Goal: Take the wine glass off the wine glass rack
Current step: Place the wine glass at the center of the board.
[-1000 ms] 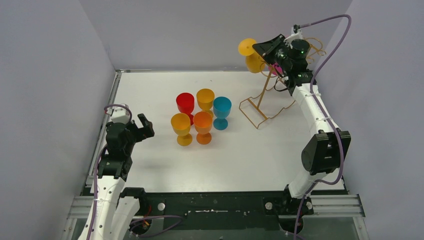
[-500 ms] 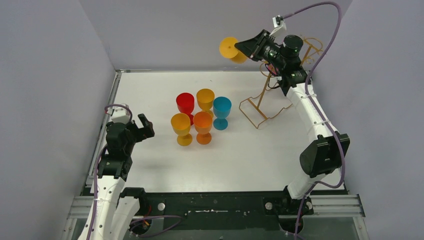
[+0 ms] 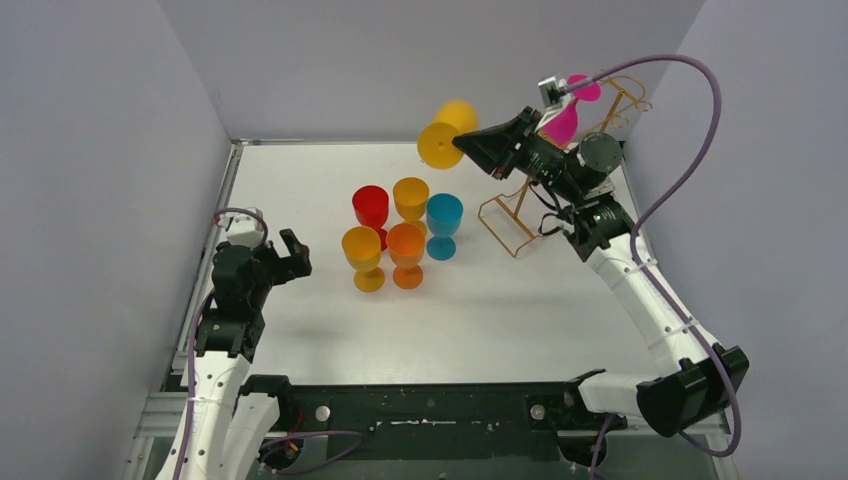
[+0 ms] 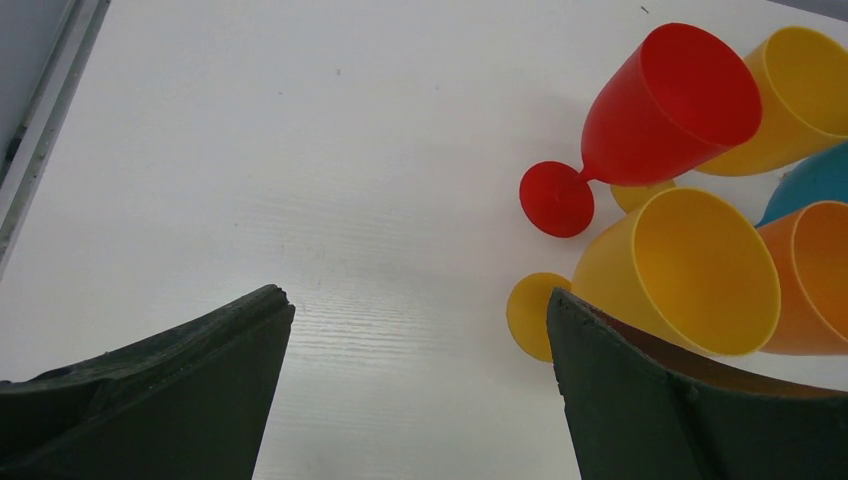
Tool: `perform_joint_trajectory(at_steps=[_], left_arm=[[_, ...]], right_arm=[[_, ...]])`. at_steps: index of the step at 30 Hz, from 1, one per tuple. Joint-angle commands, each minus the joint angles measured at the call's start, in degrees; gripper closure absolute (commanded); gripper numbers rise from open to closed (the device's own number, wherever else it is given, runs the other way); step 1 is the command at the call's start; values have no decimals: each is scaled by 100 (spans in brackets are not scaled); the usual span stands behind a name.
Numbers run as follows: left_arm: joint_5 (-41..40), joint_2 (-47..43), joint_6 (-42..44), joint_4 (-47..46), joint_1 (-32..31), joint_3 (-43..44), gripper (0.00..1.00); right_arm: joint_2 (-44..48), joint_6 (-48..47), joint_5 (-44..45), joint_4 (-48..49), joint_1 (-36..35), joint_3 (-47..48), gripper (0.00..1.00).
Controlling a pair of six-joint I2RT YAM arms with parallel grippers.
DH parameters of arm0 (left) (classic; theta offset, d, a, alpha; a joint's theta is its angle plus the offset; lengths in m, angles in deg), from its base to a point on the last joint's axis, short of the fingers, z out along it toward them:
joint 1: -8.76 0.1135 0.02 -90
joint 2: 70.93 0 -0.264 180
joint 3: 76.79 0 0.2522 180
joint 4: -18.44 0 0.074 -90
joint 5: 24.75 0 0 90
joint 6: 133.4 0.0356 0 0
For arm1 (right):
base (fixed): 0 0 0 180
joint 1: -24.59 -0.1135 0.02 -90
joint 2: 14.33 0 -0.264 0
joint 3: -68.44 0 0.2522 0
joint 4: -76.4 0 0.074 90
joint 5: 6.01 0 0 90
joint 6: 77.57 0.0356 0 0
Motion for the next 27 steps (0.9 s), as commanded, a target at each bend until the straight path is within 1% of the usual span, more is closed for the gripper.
perform_joint_trajectory(at_steps=[1, 2, 4, 5, 8, 11, 14, 16, 17, 19, 21, 24, 27], left_arm=[[554, -102, 185, -265, 31, 168, 3], [733, -109, 152, -379, 32, 142, 3], [1472, -86, 100, -615, 20, 124, 3], [1711, -81, 86, -658, 3, 142, 3], [2436, -275, -136, -872, -20, 44, 3], [3327, -543, -921, -1645, -70, -42, 3], [3946, -529, -1853, -2439, -227, 29, 3], [4258, -530, -2481, -3138, -373, -47, 3], [4362, -515, -2935, -3550, -462, -145, 3], [4492, -412, -3263, -3964, -752, -223, 3], [4489, -316, -3244, -3928, -1170, -225, 3], [4222, -385, -3132, -3645, -1840, -287, 3], [4029, -387, -3569, -4114, -2495, -624, 3]], right_arm=[[765, -573, -54, 313, -625, -760, 100], [924, -700, -21, 198, -789, -906, 100], [1215, -988, 173, -184, -1100, -1099, 100], [1396, -1077, 270, -310, -1257, -1227, 100], [1694, -1117, 489, -368, -1673, -1642, 100], [1845, -1233, 715, -840, -2016, -1799, 100], [2042, -1284, 972, -1071, -2239, -2012, 100], [2189, -1248, 1150, -1114, -2265, -2174, 100], [2273, -1203, 1241, -1094, -2264, -2268, 100], [2412, -1070, 1353, -942, -2268, -2495, 100], [2518, -957, 1387, -816, -2270, -2692, 100], [2650, -862, 1482, -814, -2270, -2857, 100], [2736, -692, 1424, -744, -2267, -2995, 100]])
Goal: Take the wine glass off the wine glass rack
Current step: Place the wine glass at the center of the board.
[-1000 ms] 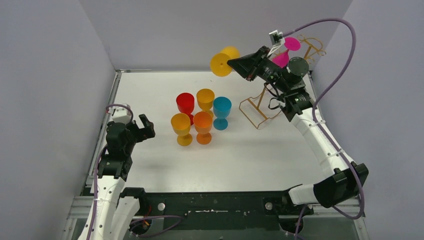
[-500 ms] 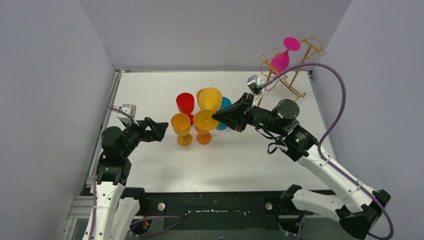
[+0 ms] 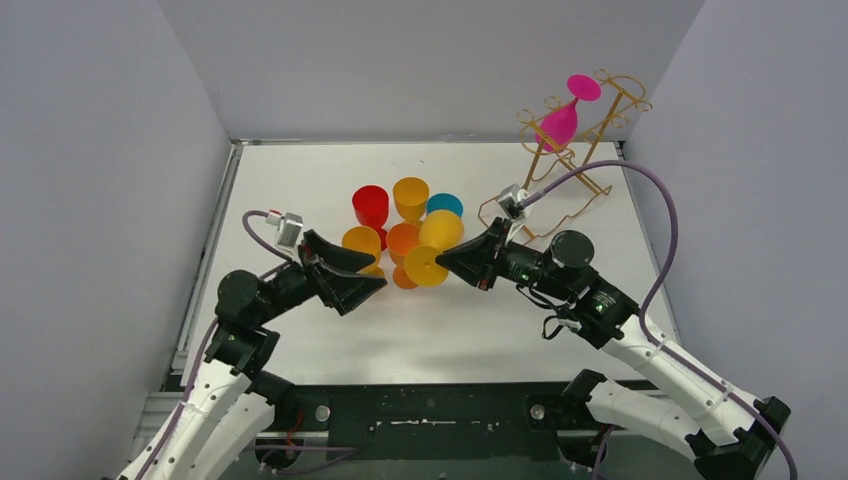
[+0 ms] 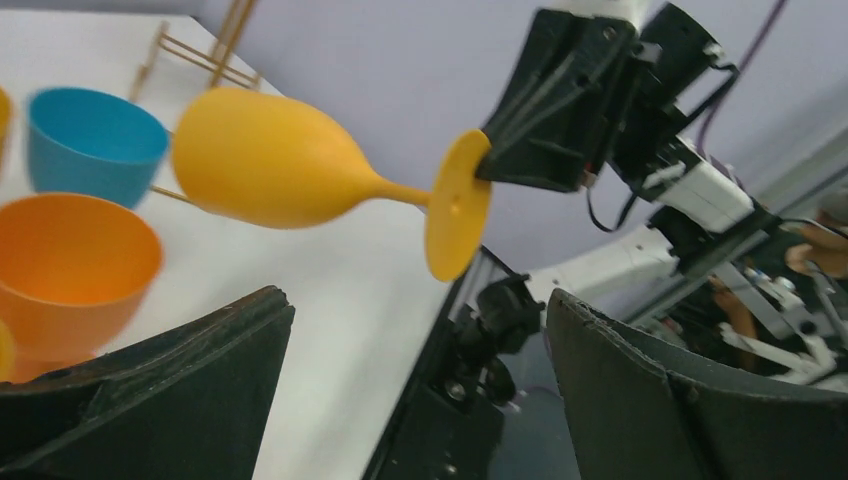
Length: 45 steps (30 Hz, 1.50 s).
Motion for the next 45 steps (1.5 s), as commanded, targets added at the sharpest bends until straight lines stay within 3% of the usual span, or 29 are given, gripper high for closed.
perform_joint_trajectory(at_steps=[1, 7, 11, 15, 18, 20, 29, 36, 39, 42, 45], left_arm=[[-118, 5, -709, -887, -774, -397, 3], [-1126, 46, -603, -1155, -1994, -651, 3], [-1355, 403, -336, -918, -2422, -534, 4], [-1742, 574, -256, -928, -2779, -608, 16], [-2094, 498, -390, -1233, -2866, -837, 33], [-2131, 483, -508, -1461, -2878, -953, 39], [-1516, 774, -834, -2201, -2973, -1103, 58], [-1499, 888, -781, -2489, -3211, -1107, 81], [-1486, 937, -766, -2485, -3263, -1111, 99], [-1467, 956, -715, -2395, -3342, -1091, 100], [-1495, 935, -564, -2181, -3374, -1024, 100]], right_arm=[[200, 278, 29, 502, -35, -127, 100], [214, 552, -257, 660, -74, -331, 100], [226, 606, -380, 700, -175, -432, 100], [290, 616, -386, 677, -308, -511, 100], [394, 605, -347, 571, -387, -579, 100], [445, 558, -339, 474, -426, -620, 100], [584, 564, -273, 336, -526, -764, 100], [651, 592, -209, 163, -562, -795, 100], [753, 629, -115, 117, -571, -882, 100], [750, 702, -157, 56, -578, -878, 100], [721, 727, -247, 29, -602, -922, 93]])
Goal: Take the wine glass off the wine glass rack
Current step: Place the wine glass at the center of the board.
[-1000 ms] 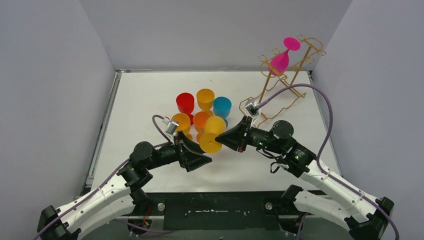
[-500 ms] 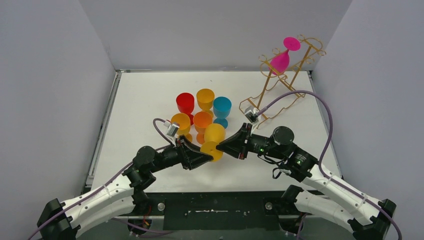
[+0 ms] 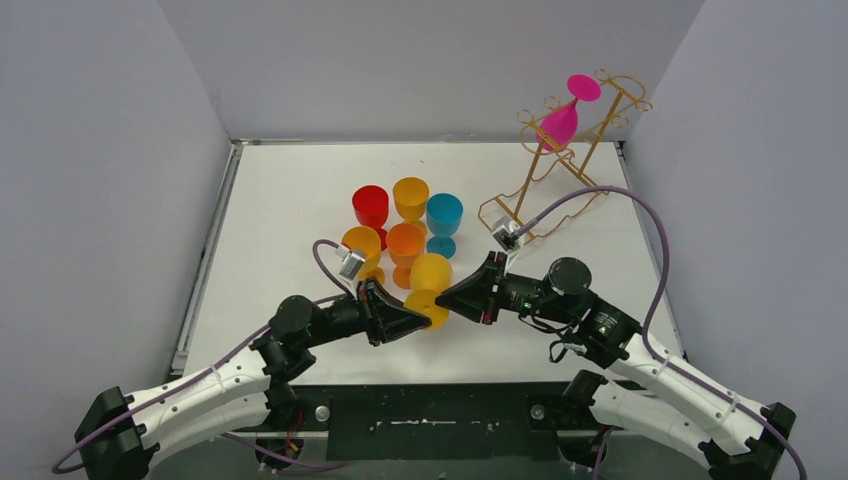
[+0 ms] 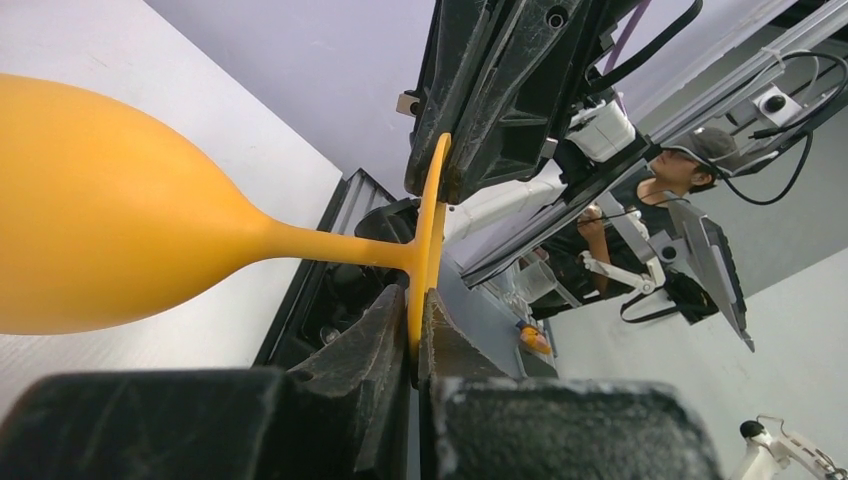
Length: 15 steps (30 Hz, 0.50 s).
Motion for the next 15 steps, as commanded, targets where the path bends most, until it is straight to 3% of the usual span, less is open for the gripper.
perform_joint_trajectory(at_steps=[1, 8, 12, 14, 15], left_arm=[[126, -24, 283, -66, -83, 176, 100], [427, 9, 607, 311, -91, 366, 100], [429, -69, 782, 460, -91, 382, 100], [457, -82, 897, 640, -91, 460, 100], [445, -97, 950, 755, -91, 496, 93]], right_arm=[[35, 95, 16, 120, -77, -93, 91], [5, 112, -225, 232, -108, -202, 87], [63, 168, -208, 271, -108, -250, 100], [137, 224, -259, 423, -117, -347, 100], [173, 242, -259, 499, -117, -392, 100]])
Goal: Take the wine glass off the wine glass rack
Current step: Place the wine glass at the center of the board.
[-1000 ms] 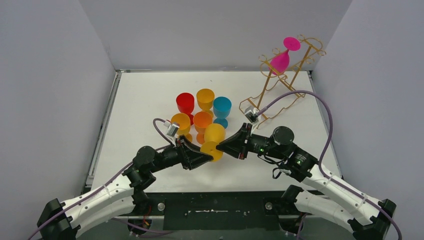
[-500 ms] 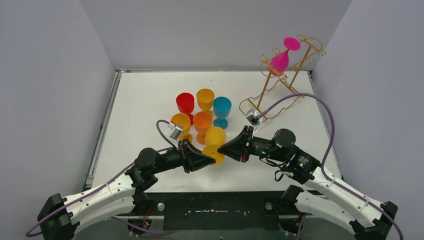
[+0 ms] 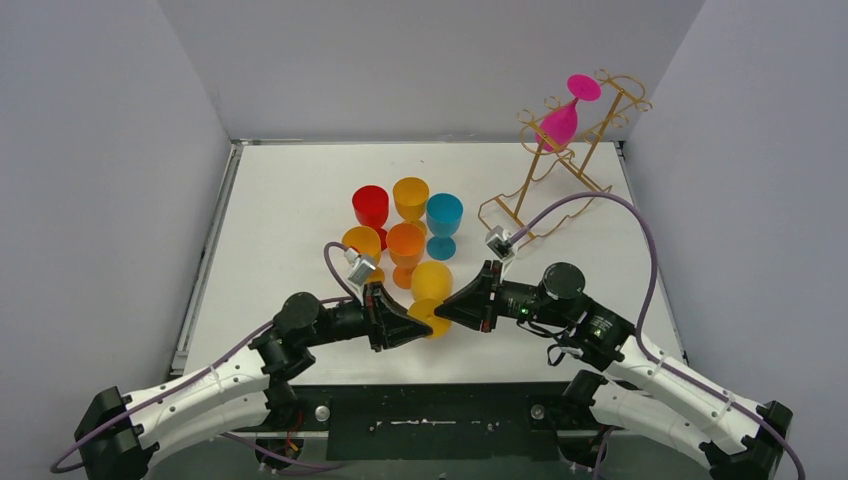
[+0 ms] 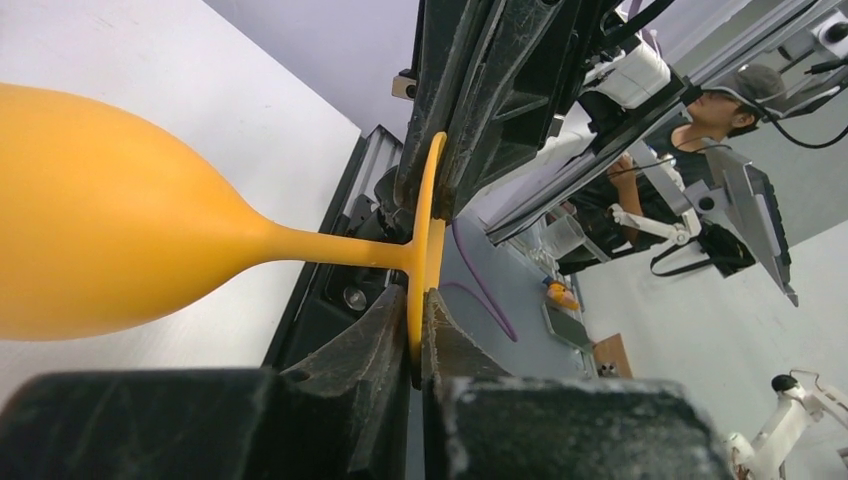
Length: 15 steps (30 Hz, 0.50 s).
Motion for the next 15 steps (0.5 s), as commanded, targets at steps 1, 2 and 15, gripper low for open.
perform_joint_trajectory(at_steps=[1, 2, 15], left_arm=[[164, -125, 464, 301, -49, 415, 83], [205, -146, 493, 361, -44, 432, 78], [458, 115, 286, -284, -43, 232, 98]], right_arm=[[200, 169, -43, 556, -54, -162, 100], [242, 171, -14, 626, -59, -195, 100], [199, 308, 38, 1056, -97, -353, 100]])
